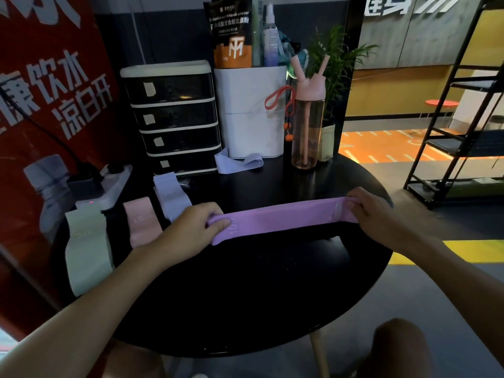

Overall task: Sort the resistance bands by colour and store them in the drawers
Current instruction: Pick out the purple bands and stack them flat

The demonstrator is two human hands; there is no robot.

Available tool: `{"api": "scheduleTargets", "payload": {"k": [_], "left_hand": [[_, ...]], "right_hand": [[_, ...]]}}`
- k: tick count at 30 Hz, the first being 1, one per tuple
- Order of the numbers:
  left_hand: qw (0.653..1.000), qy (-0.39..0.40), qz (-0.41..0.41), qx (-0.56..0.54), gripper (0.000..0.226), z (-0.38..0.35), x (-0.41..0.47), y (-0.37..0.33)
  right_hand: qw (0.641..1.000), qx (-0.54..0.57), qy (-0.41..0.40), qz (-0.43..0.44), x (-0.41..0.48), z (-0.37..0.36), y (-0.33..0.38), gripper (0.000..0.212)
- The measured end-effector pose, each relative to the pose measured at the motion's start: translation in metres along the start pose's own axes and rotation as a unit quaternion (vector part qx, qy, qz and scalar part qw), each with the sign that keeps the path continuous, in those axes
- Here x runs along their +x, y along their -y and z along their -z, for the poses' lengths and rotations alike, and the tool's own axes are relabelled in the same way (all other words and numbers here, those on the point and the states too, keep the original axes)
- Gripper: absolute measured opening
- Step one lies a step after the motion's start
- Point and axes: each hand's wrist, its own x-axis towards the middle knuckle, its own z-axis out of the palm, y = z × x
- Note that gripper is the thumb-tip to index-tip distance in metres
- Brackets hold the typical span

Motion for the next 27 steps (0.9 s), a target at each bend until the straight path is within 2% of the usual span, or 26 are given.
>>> {"api": "scheduleTargets", "payload": {"k": [4, 6, 8, 12, 16, 21, 23, 24, 25, 26, 27], "left_hand": [[0.988, -0.036, 0.07, -0.136, 0.01, 0.012, 0.006, -0.01], [0.961, -0.024, 0.129, -0.242, 0.01, 0.019, 0.006, -0.014], [0.94, 0.01, 0.181, -0.289, 0.009, 0.021, 0.004, -0.017], [0.938, 0.092, 0.225, -0.247, 0.012, 0.013, -0.003, -0.017], [0.961, 0.081, 0.193, -0.179, 0.01, 0.012, 0.001, -0.016], [0.974, 0.085, 0.164, -0.131, 0.012, 0.014, 0.005, -0.018], [0.985, 0.07, 0.119, -0.105, 0.01, 0.022, 0.01, -0.026], [0.993, 0.053, 0.083, -0.071, 0.008, 0.028, 0.014, -0.033], [0.998, 0.037, 0.042, -0.025, 0.007, 0.035, 0.017, -0.043], [0.999, 0.023, 0.001, 0.023, 0.007, 0.044, 0.02, -0.055], [0.997, 0.013, -0.038, 0.064, 0.008, 0.052, 0.022, -0.068]], "right_hand": [[0.998, 0.062, -0.022, -0.023, 0.002, 0.013, 0.012, 0.023], [0.985, 0.153, -0.026, -0.076, 0.003, 0.024, 0.021, 0.026], [0.97, 0.204, 0.015, -0.128, 0.004, 0.031, 0.026, 0.023], [0.98, 0.065, 0.122, -0.145, -0.001, 0.028, 0.024, 0.019], [0.979, -0.069, 0.141, -0.13, 0.004, 0.016, 0.015, 0.024], [0.956, -0.187, 0.187, -0.124, 0.006, 0.014, 0.017, 0.013], [0.936, -0.268, 0.198, -0.113, 0.005, 0.018, 0.022, 0.009], [0.924, -0.314, 0.19, -0.105, 0.006, 0.021, 0.027, 0.018], [0.927, -0.323, 0.167, -0.086, 0.008, 0.023, 0.034, 0.023], [0.948, -0.281, 0.141, -0.05, 0.009, 0.025, 0.045, 0.026], [0.975, -0.187, 0.117, -0.007, 0.01, 0.026, 0.058, 0.028]]}}
